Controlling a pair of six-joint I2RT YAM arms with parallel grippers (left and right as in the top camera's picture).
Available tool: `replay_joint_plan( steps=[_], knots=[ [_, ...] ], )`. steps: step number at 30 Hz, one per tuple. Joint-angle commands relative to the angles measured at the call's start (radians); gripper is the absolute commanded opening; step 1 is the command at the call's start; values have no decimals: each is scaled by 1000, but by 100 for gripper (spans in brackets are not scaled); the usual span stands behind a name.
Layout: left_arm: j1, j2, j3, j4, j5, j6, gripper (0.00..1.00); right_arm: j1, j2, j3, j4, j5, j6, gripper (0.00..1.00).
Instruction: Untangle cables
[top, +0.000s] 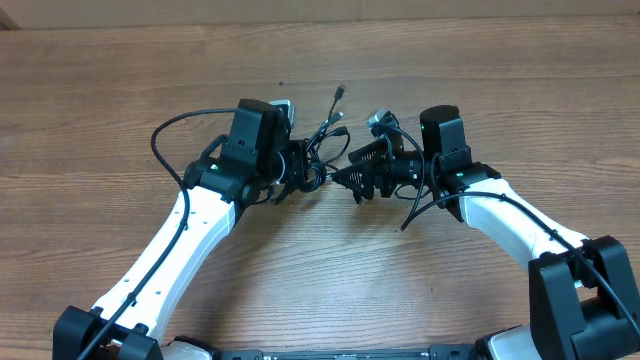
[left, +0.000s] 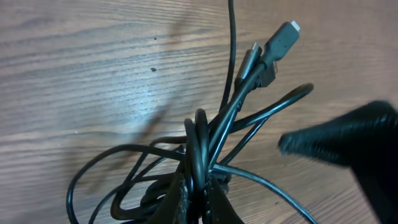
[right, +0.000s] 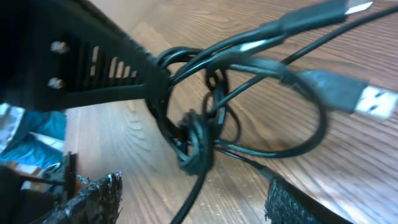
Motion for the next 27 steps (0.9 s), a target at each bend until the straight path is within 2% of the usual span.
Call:
replay_joint_plan(
  steps=[1, 6, 11, 18, 27],
  knots=[
    [-1, -23, 16, 11, -9, -245, 4, -5, -5, 20, 8, -65, -4, 73],
    [-2, -23, 16, 11, -31, -513, 4, -4, -5, 20, 8, -63, -4, 73],
    [-2, -23, 16, 11, 13, -665, 4, -4, -5, 20, 11, 8, 9, 65],
    [-2, -23, 16, 21, 115, -796, 4, -4, -5, 20, 16, 133, 122, 65],
    [-2, -23, 16, 51, 193, -825, 4, -4, -5, 20, 11, 187, 161, 64]
  ],
)
